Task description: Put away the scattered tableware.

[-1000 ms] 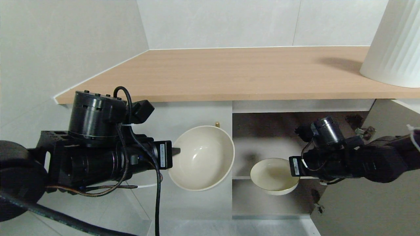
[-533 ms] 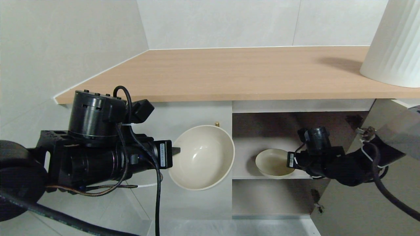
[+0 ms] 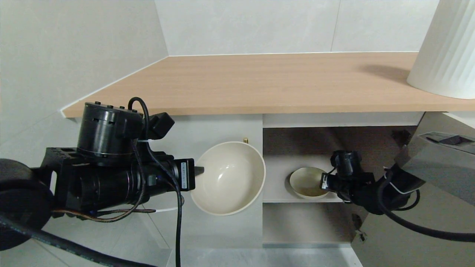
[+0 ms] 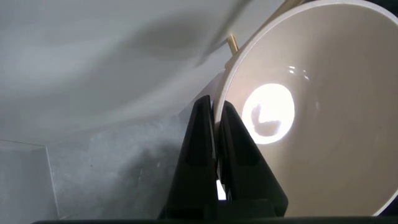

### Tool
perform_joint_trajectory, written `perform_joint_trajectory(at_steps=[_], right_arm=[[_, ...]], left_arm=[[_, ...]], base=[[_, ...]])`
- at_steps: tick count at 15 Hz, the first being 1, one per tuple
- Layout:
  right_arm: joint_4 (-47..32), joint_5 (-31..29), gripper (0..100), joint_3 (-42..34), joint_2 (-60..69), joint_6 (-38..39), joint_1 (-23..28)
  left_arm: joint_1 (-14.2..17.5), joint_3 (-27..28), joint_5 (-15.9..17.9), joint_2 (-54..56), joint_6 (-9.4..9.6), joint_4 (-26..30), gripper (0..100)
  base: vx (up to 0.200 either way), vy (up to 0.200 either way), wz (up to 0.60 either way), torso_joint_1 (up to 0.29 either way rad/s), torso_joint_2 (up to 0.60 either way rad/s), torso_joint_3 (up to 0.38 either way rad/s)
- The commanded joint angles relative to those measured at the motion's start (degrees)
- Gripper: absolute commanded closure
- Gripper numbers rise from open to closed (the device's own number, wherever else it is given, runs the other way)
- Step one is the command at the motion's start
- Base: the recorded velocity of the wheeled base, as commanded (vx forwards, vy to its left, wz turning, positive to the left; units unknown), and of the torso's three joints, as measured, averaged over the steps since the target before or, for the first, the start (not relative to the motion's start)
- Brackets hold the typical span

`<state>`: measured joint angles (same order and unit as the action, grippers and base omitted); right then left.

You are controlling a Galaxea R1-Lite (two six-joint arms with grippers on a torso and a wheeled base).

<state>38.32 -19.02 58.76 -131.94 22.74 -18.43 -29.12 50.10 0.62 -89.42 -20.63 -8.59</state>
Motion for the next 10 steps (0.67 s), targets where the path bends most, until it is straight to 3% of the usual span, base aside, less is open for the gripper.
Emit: perform_joint_trajectory(at_steps=[1, 10], right_arm=[[0.0, -0.2, 100, 1.4, -2.4, 0.1, 0.0], [0.0, -3.0, 100, 6.0, -6.2, 0.2, 0.1]], left_arm=[[-0.1, 0.0, 0.0, -0.1, -0.03, -0.1, 100], [0.0, 0.0, 0.0, -0.2, -0.03, -0.1, 100]], base=[[0.000, 0.000, 0.00, 0.000, 0.00, 0.000], [0.000, 0.000, 0.00, 0.000, 0.00, 0.000]])
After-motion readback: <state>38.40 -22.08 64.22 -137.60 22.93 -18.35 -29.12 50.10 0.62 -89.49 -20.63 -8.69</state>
